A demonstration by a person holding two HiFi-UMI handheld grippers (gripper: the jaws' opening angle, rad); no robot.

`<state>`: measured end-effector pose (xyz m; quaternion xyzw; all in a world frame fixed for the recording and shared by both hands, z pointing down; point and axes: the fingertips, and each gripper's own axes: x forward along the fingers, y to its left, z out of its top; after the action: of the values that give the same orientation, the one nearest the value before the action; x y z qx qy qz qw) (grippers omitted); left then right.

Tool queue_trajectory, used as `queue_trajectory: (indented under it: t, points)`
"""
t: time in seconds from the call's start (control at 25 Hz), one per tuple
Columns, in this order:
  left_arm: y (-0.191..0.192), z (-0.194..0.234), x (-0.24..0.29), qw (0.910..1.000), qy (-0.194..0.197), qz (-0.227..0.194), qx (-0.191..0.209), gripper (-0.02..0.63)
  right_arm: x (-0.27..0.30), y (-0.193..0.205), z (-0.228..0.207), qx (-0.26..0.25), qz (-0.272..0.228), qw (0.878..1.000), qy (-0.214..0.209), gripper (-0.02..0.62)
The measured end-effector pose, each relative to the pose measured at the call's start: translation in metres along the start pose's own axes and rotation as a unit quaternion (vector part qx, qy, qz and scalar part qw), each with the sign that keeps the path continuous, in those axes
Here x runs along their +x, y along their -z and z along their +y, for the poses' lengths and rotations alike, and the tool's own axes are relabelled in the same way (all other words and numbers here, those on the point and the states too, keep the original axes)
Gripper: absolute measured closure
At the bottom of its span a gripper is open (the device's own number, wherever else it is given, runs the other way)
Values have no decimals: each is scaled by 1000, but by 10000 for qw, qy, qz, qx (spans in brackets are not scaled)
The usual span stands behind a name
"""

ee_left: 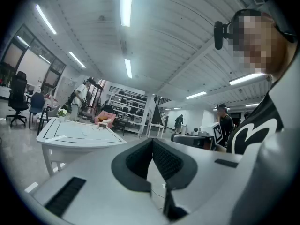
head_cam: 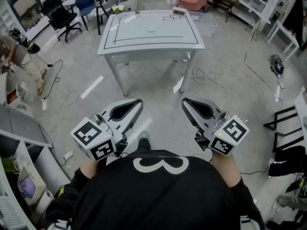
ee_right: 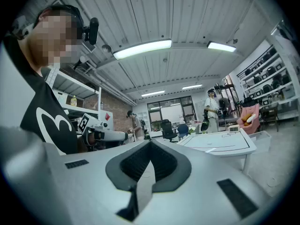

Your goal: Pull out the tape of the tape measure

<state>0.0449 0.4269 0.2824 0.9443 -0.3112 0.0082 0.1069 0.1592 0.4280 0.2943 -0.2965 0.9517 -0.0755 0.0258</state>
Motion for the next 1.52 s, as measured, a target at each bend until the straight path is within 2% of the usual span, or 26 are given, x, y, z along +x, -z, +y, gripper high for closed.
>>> queue_trajectory:
  t: [0.2, 0.36, 0.6, 0.68, 0.84, 1.04, 1.16, 1.52]
  points:
    - [-1, -8, 1, 10000, 1, -11, 35, 603, -12, -5, 1, -96, -41, 9999, 136, 586]
    - [-3, -11, 2, 9999, 13, -56, 112, 603, -22, -10, -5, -56, -281, 9989, 367, 584]
    - [-3, 1, 6, 9998, 42, 46, 172, 601, -27, -10, -23, -78, -343, 9970, 686, 586]
    - [-5, 12, 7, 9999, -57, -2, 134, 601, -24, -9, -30, -132, -311, 9967, 734, 567]
    - [-7, 41, 13, 9998, -195, -99, 47, 524, -11, -3, -47, -179, -202, 9965, 790, 501]
    - [-7, 91, 33, 9995, -269, -124, -118, 472, 23, 2, -79, -195, -46, 9968, 774, 434]
    - [-8, 129, 54, 9992, -299, -98, -255, 426, 50, 3, -111, -149, 57, 9967, 797, 405]
    - [-18, 270, 120, 9976, -389, 94, -563, 374, 148, -2, -224, 91, 286, 9940, 1049, 357]
